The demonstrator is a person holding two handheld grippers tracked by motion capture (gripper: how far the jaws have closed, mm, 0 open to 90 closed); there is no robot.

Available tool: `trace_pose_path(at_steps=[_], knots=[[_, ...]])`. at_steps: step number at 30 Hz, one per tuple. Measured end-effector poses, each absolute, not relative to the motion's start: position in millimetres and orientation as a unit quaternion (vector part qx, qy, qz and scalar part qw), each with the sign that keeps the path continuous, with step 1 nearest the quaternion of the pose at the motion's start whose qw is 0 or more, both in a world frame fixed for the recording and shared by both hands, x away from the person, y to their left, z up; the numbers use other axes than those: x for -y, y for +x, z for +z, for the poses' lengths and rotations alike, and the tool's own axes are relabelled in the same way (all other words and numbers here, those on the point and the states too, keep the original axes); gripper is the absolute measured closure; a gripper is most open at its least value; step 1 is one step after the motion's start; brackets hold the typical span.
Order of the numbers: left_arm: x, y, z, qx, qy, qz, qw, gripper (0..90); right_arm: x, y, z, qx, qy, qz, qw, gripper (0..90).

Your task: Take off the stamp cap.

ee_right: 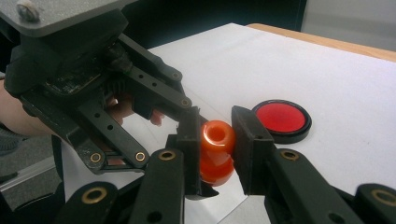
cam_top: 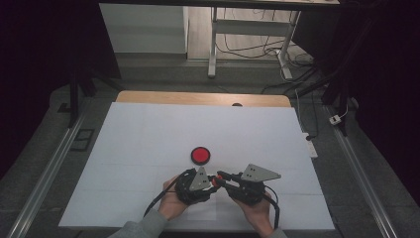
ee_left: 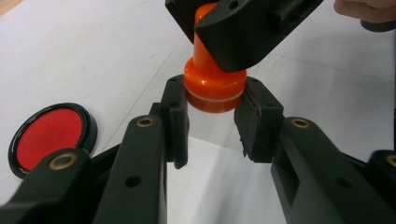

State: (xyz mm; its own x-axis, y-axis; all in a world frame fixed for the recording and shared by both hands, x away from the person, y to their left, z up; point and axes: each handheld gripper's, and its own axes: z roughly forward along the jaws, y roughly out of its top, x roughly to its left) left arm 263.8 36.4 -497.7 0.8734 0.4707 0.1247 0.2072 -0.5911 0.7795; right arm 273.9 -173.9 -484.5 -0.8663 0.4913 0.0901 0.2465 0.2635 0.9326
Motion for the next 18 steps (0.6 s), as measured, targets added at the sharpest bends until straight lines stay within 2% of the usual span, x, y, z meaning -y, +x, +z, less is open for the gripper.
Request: trace_pose_path(at_steps=[9,11,12,13,15,18], knots=[[-36.0,262.4,-497.5,-0.185,0.881,0.178,0.397,65.8,173.3,273.9,-485.8,-0.784,0.239,0.563,0.105,73.6],[-30.6,262.1,-505.4,-0.174,0.903,0.192,0.343,65.9,174.7,271.8,-485.2,-0.769,0.247,0.577,0.122,73.7],[-30.3,262.6,-512.8,-0.178,0.904,0.189,0.339,65.8,178.4,271.9,-481.2,-0.755,0.256,0.590,0.127,73.7],[-33.0,264.0,-515.4,-0.196,0.896,0.168,0.362,65.9,185.0,273.1,-474.1,-0.741,0.265,0.602,0.136,73.7],[-33.7,263.4,-509.3,-0.195,0.891,0.164,0.377,65.8,194.2,273.2,-463.7,-0.748,0.253,0.594,0.156,73.7],[-35.7,264.0,-504.3,-0.197,0.886,0.156,0.389,65.7,201.5,273.0,-466.8,-0.748,0.257,0.595,0.147,73.7]])
